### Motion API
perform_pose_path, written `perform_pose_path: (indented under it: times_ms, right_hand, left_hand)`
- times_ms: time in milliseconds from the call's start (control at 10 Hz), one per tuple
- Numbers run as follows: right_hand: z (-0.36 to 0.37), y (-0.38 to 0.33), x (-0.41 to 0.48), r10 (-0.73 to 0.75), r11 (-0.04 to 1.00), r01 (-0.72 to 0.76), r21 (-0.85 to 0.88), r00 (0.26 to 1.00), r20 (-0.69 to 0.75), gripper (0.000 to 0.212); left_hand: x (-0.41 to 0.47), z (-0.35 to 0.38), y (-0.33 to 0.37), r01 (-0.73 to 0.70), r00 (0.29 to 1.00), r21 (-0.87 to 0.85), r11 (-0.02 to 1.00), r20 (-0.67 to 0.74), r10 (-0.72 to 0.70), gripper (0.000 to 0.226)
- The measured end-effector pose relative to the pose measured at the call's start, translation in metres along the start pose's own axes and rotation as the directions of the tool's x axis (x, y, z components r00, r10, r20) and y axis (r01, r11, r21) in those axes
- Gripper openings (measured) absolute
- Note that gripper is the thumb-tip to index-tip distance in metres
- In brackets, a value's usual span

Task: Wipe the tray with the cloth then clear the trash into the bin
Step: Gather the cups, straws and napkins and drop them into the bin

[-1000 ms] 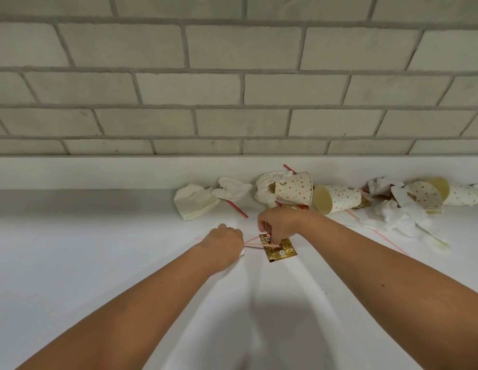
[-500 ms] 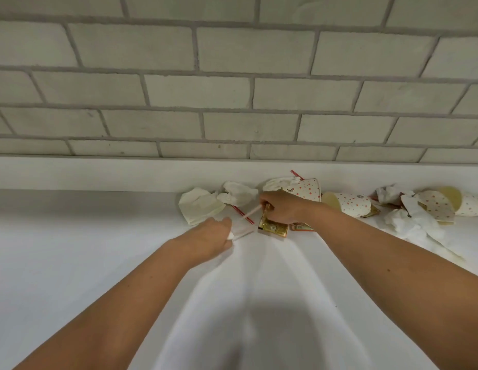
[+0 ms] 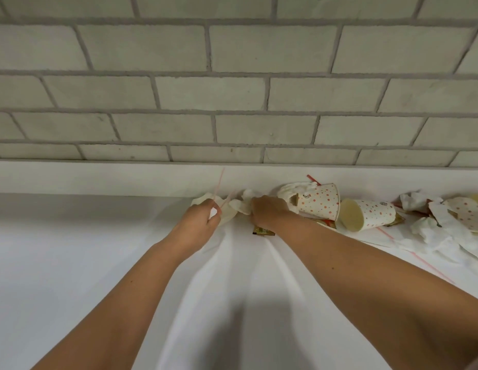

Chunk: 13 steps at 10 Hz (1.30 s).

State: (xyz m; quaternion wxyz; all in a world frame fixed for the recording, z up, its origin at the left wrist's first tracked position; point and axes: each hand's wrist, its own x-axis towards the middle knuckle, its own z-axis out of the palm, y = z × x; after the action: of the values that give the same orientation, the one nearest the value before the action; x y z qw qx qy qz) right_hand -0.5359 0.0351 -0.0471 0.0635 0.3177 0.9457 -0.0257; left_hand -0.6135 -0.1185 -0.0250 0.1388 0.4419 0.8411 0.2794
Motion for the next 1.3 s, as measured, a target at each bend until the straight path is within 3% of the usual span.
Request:
perform_pose_path:
  times_ms: [200, 400, 800, 900, 1000, 1100, 1300]
  right_hand:
    - [-0.004, 0.001, -0.005, -0.010, 0.987, 0.026, -0.161, 0.995, 0.100, 0.035]
    - [-0.002, 0.002, -0.019, 0.013, 0.991, 0.004, -0.136, 0.992, 0.124, 0.043]
    - [0.002, 0.008, -0.042, 0.031, 0.999, -0.036, 0.028, 0.987, 0.159, 0.033]
    - [0.004, 0.006, -0.048, 0.052, 0.998, -0.044, -0.052, 0.982, 0.183, 0.041]
    - [0.004, 0.011, -0.051, 0.040, 0.999, -0.042, 0.008, 0.988, 0.150, 0.033]
    - [0.007, 0.013, -0.064, 0.064, 0.998, -0.067, 0.006, 0.975, 0.213, 0.037]
    - [0.002, 0.047, -0.112, -0.064, 0.976, 0.007, 0.220, 0.965, 0.255, 0.018]
  left_hand:
    - [0.002, 0.005, 0.011, 0.026, 0.999, -0.058, 0.998, -0.029, -0.027, 0.013]
    - [-0.001, 0.007, 0.022, 0.016, 0.998, -0.100, 0.995, -0.051, -0.021, 0.020]
    - [-0.005, 0.018, 0.027, 0.049, 0.998, -0.227, 0.973, -0.035, -0.058, 0.018]
    - [-0.007, 0.017, 0.026, 0.039, 0.998, -0.230, 0.972, -0.036, -0.049, 0.018]
    - [-0.007, 0.019, 0.027, 0.050, 0.998, -0.235, 0.971, -0.030, -0.058, 0.020]
    - [-0.005, 0.024, 0.031, 0.078, 0.996, -0.255, 0.964, -0.015, -0.085, 0.024]
    - [-0.010, 0.039, 0.066, 0.043, 0.999, -0.251, 0.967, 0.023, -0.038, 0.025]
